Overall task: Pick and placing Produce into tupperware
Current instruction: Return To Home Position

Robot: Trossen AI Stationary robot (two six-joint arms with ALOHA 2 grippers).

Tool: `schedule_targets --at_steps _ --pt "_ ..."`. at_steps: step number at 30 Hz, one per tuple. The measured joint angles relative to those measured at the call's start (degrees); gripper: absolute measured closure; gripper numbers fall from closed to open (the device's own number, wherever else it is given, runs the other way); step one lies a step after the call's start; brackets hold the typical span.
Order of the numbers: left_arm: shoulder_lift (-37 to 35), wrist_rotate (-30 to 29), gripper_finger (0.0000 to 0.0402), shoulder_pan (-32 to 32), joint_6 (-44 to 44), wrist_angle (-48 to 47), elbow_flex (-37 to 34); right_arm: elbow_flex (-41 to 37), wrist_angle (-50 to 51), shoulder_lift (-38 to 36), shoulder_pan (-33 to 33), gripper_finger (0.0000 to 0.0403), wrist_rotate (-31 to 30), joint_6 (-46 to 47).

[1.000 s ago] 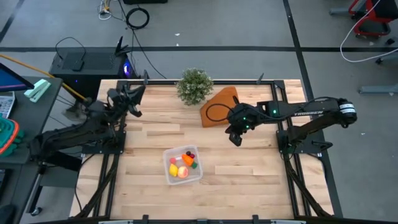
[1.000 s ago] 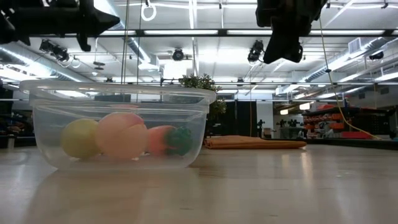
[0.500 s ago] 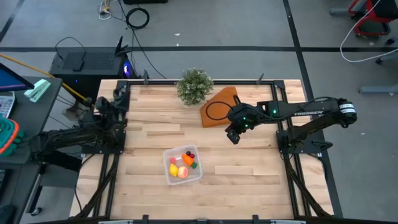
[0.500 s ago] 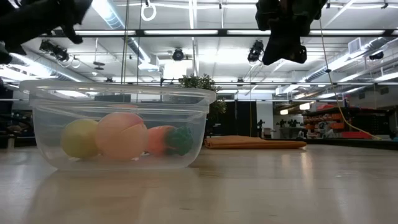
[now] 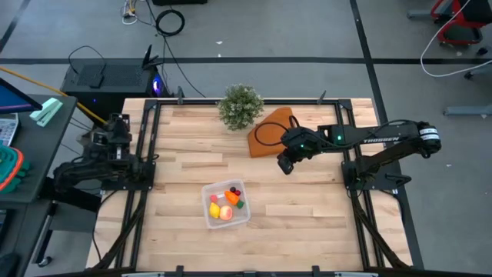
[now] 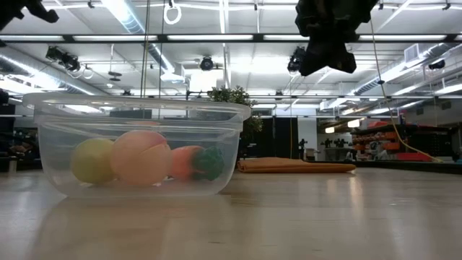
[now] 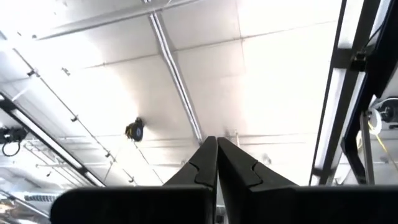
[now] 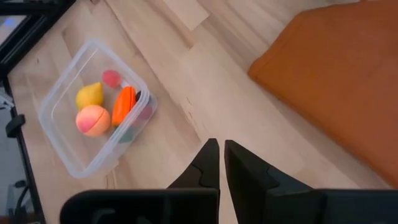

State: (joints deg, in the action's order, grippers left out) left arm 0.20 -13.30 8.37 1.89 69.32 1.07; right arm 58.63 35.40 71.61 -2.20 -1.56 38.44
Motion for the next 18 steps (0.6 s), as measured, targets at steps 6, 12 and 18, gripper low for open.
schedule_targets --at_steps 6,12,18 --pt "0.0 2.0 0.0388 -0.3 0.1 -0.6 0.1 0.0 -0.6 0.0 0.0 0.0403 -0.5 1.0" --pt "0.0 7.9 0.0395 -0.3 4.0 -3.2 0.1 0.0 -0.9 0.0 0.0 0.0403 -1.1 1.5" --pt "0.0 10.6 0.0375 -0.3 2.0 -10.0 0.0 0.0 -1.0 0.0 0.0 0.0403 -1.3 2.5"
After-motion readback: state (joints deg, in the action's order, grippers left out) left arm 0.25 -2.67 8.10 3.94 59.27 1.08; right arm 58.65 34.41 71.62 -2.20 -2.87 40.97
